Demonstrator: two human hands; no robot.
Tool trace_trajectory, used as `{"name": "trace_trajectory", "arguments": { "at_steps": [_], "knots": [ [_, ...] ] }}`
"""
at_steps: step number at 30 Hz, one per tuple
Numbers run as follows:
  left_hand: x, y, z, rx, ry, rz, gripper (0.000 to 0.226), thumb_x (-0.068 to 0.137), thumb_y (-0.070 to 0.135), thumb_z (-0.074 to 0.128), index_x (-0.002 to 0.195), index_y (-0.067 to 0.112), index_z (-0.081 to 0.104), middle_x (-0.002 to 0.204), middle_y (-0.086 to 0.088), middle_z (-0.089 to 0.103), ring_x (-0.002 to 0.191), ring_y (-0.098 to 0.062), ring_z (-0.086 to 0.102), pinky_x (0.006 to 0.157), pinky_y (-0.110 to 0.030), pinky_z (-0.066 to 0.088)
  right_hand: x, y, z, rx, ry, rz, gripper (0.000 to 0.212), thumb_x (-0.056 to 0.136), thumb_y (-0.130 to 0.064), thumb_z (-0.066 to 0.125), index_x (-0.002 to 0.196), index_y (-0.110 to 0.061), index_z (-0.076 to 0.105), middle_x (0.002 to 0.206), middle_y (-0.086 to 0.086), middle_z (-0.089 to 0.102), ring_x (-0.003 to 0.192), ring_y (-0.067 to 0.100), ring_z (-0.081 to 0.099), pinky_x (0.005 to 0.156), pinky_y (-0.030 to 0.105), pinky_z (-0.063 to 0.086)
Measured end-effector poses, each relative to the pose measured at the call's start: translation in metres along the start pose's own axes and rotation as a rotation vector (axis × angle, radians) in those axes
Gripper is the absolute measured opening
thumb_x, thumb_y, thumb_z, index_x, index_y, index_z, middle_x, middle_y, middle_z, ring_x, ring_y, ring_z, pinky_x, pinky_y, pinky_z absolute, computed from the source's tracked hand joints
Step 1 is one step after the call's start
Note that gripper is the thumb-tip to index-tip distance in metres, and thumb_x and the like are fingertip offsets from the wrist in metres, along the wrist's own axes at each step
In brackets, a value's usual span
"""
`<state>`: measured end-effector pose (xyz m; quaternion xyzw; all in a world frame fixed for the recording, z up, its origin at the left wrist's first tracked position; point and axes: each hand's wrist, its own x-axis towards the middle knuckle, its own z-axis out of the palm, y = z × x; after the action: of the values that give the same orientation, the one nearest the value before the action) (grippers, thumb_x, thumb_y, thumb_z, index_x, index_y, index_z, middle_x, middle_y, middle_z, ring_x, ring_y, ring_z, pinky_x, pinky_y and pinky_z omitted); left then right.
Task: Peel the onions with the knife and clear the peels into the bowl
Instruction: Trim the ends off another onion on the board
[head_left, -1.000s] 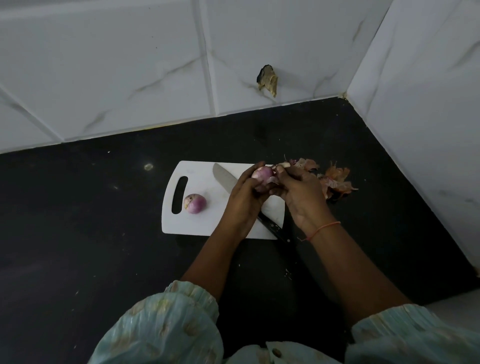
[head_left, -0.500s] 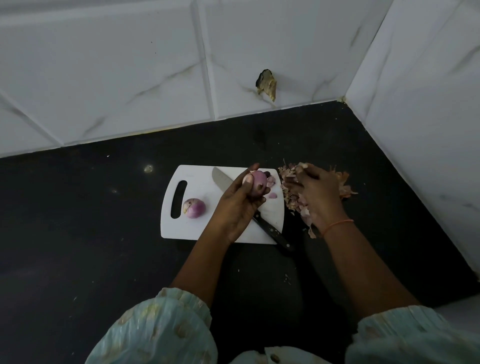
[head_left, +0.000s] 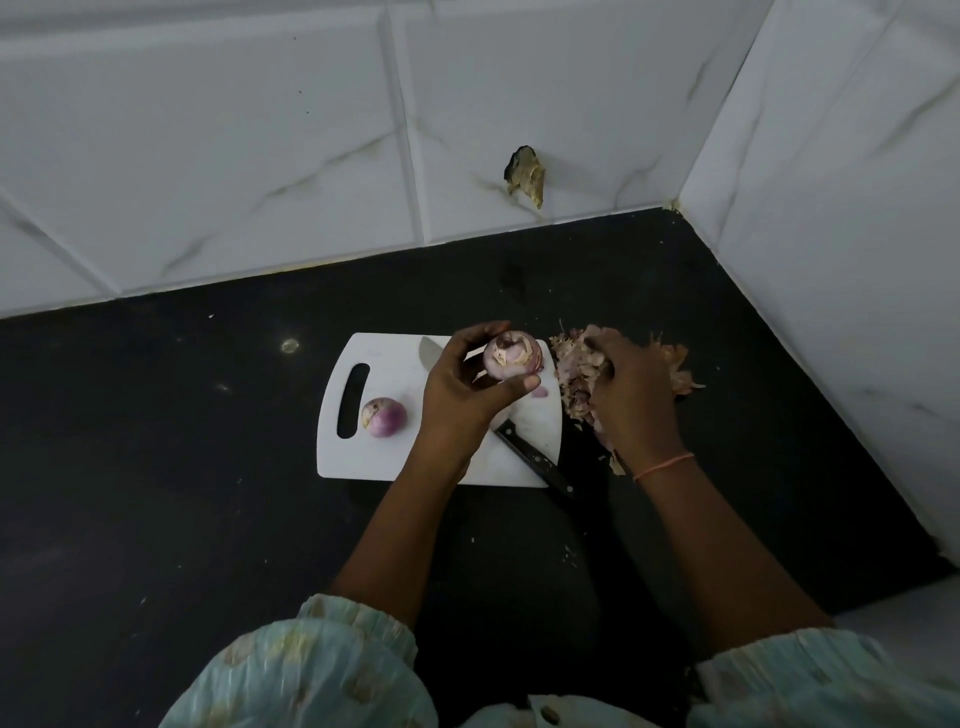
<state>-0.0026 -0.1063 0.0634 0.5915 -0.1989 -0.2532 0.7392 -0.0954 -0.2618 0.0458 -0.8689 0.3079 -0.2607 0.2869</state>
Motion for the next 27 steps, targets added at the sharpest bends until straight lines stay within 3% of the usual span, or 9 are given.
{"name": "trace_trajectory", "arguments": {
  "at_steps": [2,5,9,12,16,22,27],
  "knots": [
    [0.000,0.003,0.001,-0.001,-0.010,0.018,0.059,0.071,-0.014,0.078,0.124,0.006,0.060,0.117,-0.003,0.067,0.106,-0.015,0.069,0.083,-0.022,0.055,-0.002,-0.008,-0.004,0.064,0.000,-0.028,0.039,0.090,0.006,0.052,0.127,-0.004,0.062,0.122,0.012,0.065,0.116,0.019,0.060,0.101,0.021,0.042],
    [0.000,0.005,0.002,-0.014,-0.018,0.036,0.059,0.074,-0.012,0.077,0.128,0.004,0.060,0.121,-0.009,0.067,0.109,-0.019,0.068,0.087,-0.025,0.055,-0.012,-0.031,-0.005,0.375,-0.030,-0.065,0.026,0.096,-0.006,0.058,0.121,-0.007,0.065,0.112,0.003,0.067,0.101,0.002,0.064,0.081,0.017,0.054],
    [-0.003,0.009,0.003,-0.049,0.002,0.037,0.053,0.078,-0.010,0.075,0.127,0.003,0.061,0.118,-0.006,0.069,0.109,-0.018,0.068,0.086,-0.023,0.054,-0.021,-0.052,-0.003,0.755,-0.027,0.075,0.017,0.094,-0.009,0.063,0.108,-0.017,0.068,0.103,-0.008,0.071,0.093,0.019,0.071,0.069,0.038,0.062],
    [-0.004,0.010,0.001,-0.039,0.020,0.029,0.049,0.079,-0.008,0.074,0.126,0.002,0.061,0.116,-0.004,0.070,0.107,-0.014,0.068,0.084,-0.021,0.054,-0.022,-0.059,-0.006,0.734,-0.008,0.029,0.016,0.090,-0.009,0.068,0.105,-0.015,0.069,0.104,0.002,0.069,0.089,0.021,0.071,0.063,0.035,0.061],
    [-0.005,0.008,-0.002,-0.044,0.042,0.003,0.048,0.079,-0.008,0.075,0.124,0.002,0.062,0.111,0.000,0.072,0.105,-0.013,0.069,0.083,-0.021,0.054,-0.018,-0.061,-0.010,0.707,-0.024,0.093,0.007,0.087,-0.006,0.071,0.092,-0.011,0.071,0.088,-0.005,0.072,0.083,0.013,0.072,0.065,0.031,0.061],
    [-0.005,0.009,-0.002,-0.050,0.082,0.009,0.051,0.074,-0.006,0.079,0.120,0.007,0.062,0.114,-0.002,0.070,0.106,-0.016,0.069,0.085,-0.025,0.055,-0.018,-0.067,-0.010,0.705,0.029,0.165,0.007,0.085,-0.007,0.073,0.088,-0.014,0.074,0.083,0.002,0.075,0.079,0.017,0.072,0.060,0.023,0.057],
    [-0.004,0.010,-0.003,0.027,0.122,0.080,0.053,0.069,-0.005,0.084,0.113,0.010,0.059,0.117,-0.007,0.066,0.108,-0.017,0.067,0.084,-0.023,0.055,-0.017,-0.074,-0.010,0.672,0.017,0.151,0.014,0.084,-0.006,0.073,0.086,-0.020,0.073,0.082,-0.002,0.074,0.078,0.014,0.072,0.073,0.033,0.060]
  ]
}}
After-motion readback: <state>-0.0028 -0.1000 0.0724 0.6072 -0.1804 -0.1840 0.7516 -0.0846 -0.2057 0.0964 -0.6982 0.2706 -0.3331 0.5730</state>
